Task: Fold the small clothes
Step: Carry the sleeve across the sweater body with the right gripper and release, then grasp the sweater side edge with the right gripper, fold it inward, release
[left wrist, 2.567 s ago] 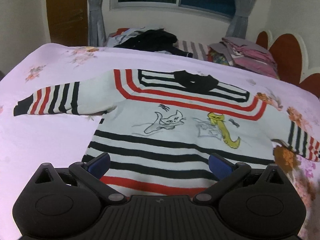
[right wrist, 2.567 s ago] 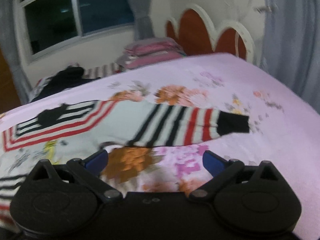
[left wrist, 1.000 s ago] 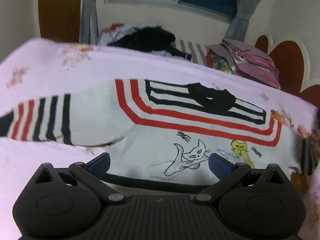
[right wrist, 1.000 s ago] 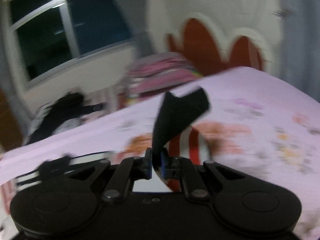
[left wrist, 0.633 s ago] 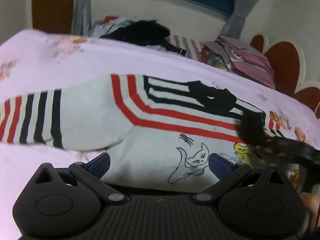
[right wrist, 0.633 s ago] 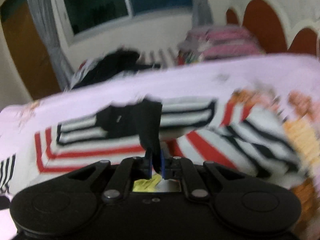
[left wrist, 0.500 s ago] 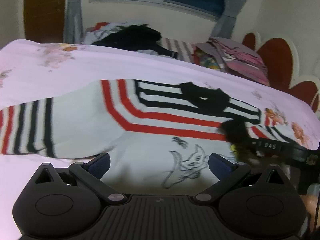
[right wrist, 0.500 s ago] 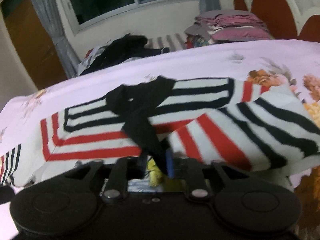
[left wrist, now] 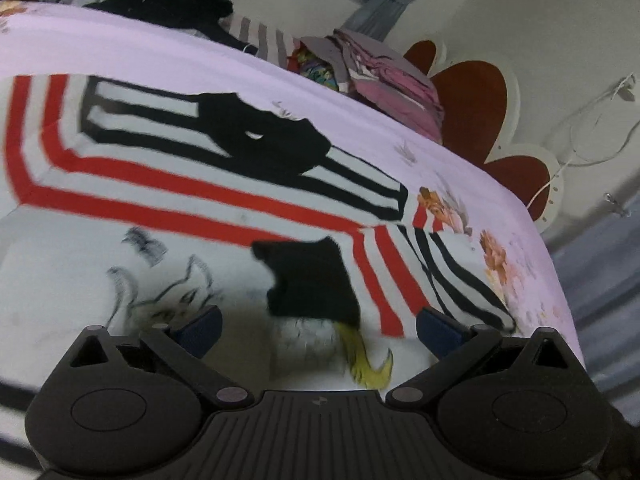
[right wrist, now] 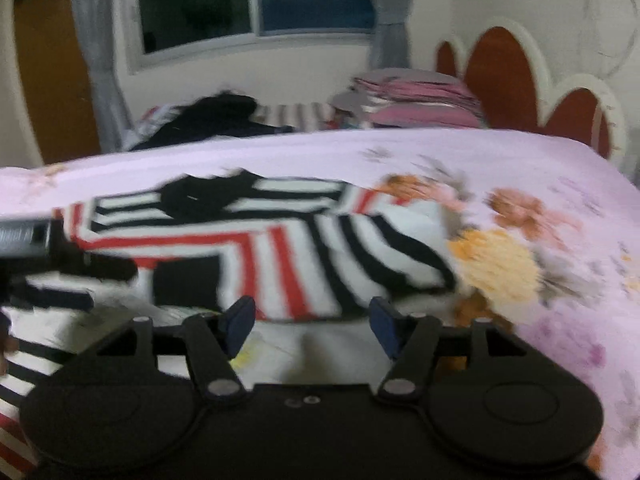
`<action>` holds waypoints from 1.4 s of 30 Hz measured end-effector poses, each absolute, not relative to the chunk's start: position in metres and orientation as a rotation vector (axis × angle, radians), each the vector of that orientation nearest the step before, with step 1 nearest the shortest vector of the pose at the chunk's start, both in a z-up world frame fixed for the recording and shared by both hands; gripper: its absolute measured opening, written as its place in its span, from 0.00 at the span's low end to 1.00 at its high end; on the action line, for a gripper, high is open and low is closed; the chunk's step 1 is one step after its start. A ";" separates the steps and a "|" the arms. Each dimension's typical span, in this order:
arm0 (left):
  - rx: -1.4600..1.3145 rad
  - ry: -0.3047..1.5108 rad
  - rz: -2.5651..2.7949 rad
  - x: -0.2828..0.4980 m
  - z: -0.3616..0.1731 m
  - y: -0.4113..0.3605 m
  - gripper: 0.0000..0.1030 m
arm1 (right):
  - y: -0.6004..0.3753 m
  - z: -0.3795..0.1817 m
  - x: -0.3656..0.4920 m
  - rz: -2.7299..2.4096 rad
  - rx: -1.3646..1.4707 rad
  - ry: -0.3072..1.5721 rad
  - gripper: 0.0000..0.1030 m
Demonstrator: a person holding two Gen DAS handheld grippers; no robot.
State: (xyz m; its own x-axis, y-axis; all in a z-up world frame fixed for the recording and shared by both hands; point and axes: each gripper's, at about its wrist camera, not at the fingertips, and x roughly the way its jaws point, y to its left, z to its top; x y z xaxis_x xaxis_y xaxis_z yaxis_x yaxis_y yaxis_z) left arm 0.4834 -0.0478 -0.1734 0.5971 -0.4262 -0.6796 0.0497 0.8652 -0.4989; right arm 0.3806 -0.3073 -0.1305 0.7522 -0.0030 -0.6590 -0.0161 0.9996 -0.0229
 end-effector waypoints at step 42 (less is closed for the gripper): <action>-0.475 0.767 -0.018 0.486 -0.204 0.055 0.00 | -0.362 -0.182 0.431 -0.116 0.190 0.874 0.13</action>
